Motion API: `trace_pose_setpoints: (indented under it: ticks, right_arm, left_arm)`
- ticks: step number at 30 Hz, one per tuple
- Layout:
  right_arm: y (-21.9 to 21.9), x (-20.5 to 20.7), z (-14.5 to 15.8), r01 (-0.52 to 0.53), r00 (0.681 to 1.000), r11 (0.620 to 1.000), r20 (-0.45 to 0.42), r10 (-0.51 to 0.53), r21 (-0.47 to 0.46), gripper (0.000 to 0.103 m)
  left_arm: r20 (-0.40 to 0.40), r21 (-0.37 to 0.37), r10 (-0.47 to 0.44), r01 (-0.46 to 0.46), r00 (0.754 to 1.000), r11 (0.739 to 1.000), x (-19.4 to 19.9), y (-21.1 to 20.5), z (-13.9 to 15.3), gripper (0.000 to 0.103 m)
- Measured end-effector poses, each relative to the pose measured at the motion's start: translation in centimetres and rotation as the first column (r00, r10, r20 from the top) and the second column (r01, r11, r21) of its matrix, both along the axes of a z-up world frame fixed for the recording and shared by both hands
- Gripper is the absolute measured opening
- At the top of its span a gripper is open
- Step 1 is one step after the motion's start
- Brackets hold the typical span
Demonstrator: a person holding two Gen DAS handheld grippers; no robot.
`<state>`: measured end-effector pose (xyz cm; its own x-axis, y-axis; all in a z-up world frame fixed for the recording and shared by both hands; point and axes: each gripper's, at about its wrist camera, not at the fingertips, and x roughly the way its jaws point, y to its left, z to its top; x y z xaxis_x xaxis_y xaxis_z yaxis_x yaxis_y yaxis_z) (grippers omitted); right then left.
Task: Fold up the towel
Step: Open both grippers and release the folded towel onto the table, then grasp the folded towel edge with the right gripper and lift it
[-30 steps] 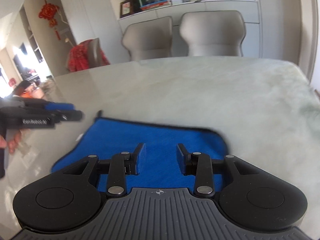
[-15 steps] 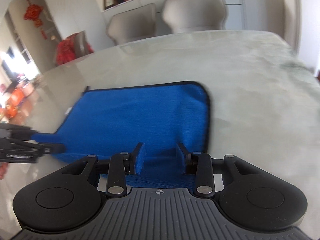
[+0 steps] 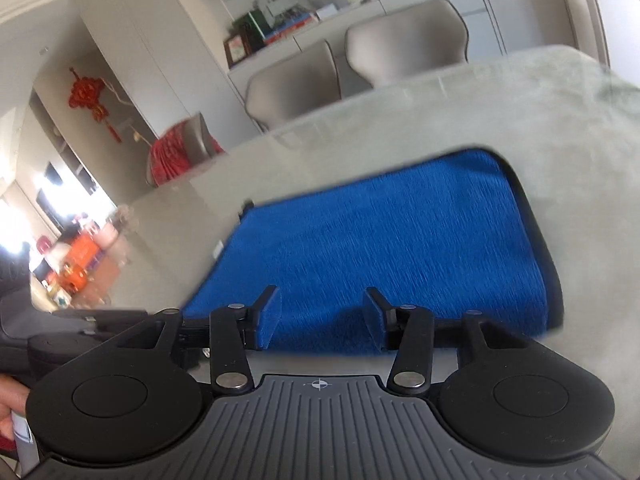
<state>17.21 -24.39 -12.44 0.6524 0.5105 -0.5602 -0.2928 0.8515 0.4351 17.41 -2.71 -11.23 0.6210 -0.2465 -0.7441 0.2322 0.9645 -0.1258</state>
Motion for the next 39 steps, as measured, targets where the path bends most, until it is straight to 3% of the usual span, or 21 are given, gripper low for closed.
trace_pose_setpoints:
  ticks: [4,9,14,22,27,34,38,39]
  right_arm:
    - [-2.6,-1.7,-0.3,0.044,0.999,0.999,0.006,-0.044,0.025,0.045]
    - [-5.0,-2.6,0.1,0.117,0.992,0.989,-0.066,-0.112,0.089,0.049]
    - [-2.3,-2.0,1.7,0.089,0.993,0.975,0.064,-0.104,0.202,0.053]
    - [-0.7,0.5,-1.1,0.167,0.983,0.976,0.046,-0.175,0.140,0.054]
    - [-3.8,-1.1,-2.2,0.206,0.974,0.960,0.056,-0.220,0.187,0.053]
    - [-8.1,-2.2,-2.3,0.282,0.954,0.933,0.042,-0.298,0.223,0.052]
    - [-7.8,-1.0,-0.7,0.285,0.951,0.929,0.055,-0.305,0.235,0.071]
    - [-7.3,-0.5,-0.4,0.261,0.956,0.937,0.073,-0.285,0.231,0.071]
  left_arm:
    - [0.017,0.057,-0.015,0.014,1.000,0.998,-0.9,0.7,-0.1,0.049]
    - [0.025,0.022,0.028,-0.028,0.999,0.999,-1.3,1.5,1.0,0.049]
    - [0.094,-0.029,0.023,-0.020,0.995,0.999,-1.0,0.0,2.0,0.051]
    - [0.075,-0.011,0.011,-0.011,0.997,1.000,0.2,-2.9,-0.2,0.053]
    - [0.104,0.052,-0.007,0.002,0.995,0.999,-0.6,-2.7,-0.7,0.054]
    - [0.092,0.060,0.066,-0.071,0.994,0.996,-1.7,0.2,-0.6,0.057]
    - [0.092,0.035,0.110,-0.114,0.990,0.993,-1.5,0.7,0.4,0.058]
    - [0.102,0.021,0.116,-0.119,0.988,0.993,-1.1,0.5,0.7,0.061]
